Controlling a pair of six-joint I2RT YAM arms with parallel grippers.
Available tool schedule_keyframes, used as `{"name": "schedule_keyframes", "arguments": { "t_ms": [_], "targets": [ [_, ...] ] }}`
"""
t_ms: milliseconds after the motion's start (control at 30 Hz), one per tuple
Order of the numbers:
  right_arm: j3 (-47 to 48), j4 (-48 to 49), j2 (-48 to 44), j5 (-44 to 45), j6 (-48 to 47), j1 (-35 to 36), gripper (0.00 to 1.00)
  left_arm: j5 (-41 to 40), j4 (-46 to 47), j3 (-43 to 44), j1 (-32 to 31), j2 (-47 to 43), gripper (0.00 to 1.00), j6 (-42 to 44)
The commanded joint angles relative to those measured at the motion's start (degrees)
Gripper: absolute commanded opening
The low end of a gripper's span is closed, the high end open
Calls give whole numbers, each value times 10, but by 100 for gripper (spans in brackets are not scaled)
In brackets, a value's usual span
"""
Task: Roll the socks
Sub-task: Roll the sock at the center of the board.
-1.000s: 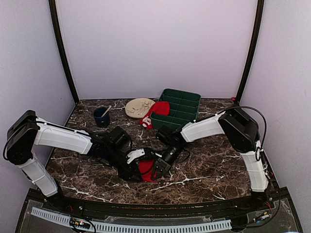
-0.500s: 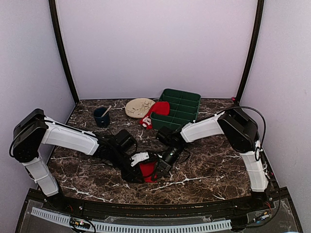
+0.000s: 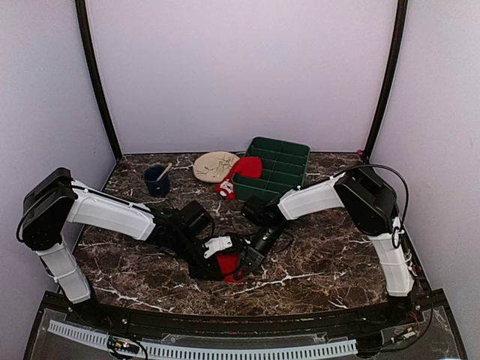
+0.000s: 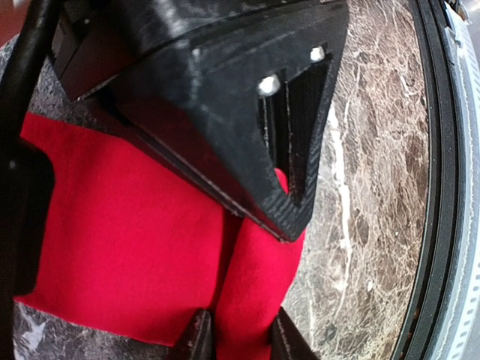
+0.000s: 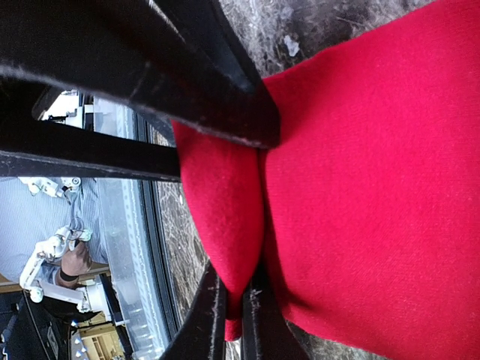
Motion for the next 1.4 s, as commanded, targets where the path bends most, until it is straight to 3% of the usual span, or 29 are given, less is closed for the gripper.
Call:
{"name": "schedule_keyframes", "arguments": {
  "t_ms": [0, 233, 900, 1100, 1367],
  "targets": [
    [15, -8, 12, -4, -7, -3, 5, 0, -21, 9, -4, 4, 23, 6],
    [-7, 19, 1, -5, 11, -12, 16, 33, -39, 24, -4, 25, 14, -2],
    [-134, 214, -67, -40, 111, -52, 25, 116, -42, 23, 40, 53, 19, -63],
    [-174, 264, -100, -21, 131, -63, 27, 133, -40, 28, 45, 66, 21, -68],
    [-221, 302, -156, 68, 124, -64, 27, 173, -46, 37, 59, 87, 21, -73]
  ]
}}
